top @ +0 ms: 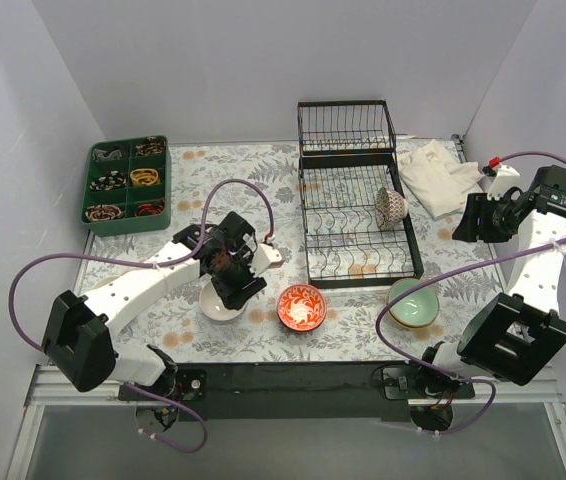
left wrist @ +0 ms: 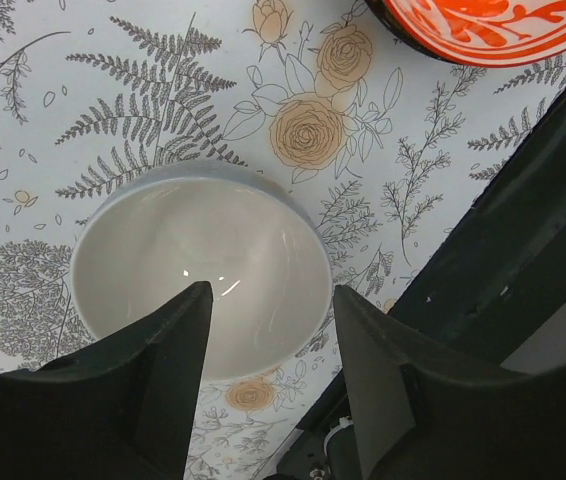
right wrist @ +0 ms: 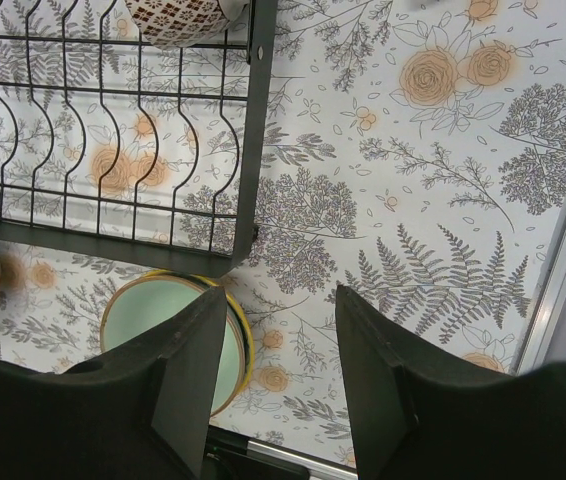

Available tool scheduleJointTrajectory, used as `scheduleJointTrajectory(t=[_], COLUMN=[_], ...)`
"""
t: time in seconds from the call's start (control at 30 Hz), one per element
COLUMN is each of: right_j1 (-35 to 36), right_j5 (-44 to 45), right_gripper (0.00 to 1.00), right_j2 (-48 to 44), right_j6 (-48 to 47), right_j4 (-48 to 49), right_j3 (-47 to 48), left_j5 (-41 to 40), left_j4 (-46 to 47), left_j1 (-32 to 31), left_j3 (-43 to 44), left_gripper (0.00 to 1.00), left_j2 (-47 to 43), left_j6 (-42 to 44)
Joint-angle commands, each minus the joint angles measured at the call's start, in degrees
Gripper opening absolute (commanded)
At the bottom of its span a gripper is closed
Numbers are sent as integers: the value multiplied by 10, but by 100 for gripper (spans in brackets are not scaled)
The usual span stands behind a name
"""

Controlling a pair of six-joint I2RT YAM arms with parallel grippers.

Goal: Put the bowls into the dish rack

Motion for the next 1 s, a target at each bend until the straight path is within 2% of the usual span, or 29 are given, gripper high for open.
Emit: scheduleJointTrajectory(t=[0.0,0.33,0.47,0.53,0.67,0.87,0.97], right_j1=[-3,-3,-3,-3,-3,-3,-3], right_j5=[-5,-3,-5,-6,-8,-10,-10], right_gripper=[56,56,56,56,55,55,55], right_j2=[-12,-6,-3,-2,4,15,17], right_j6=[-11,-9,-4,-3,0,4,4], right_j4=[3,4,4,4,3,4,3], right_j3=[5,3,4,4,7,13,15], left_j5=[2,-6,-16,-23,-27,-48,-47], left_j4=[2,10,26,35,43,58,56], left_j1=[-12,-42,-42,-42,-42,-42,-42], left_j3=[-18,-77,-85,-92,-97,-118,-118], left_gripper=[50,46,34,32,23,22,15], left_j2=[-7,-13,-11,-11,-10,-16,-17], left_j6=[-6,-14,-17,-16,-12,-2,-4])
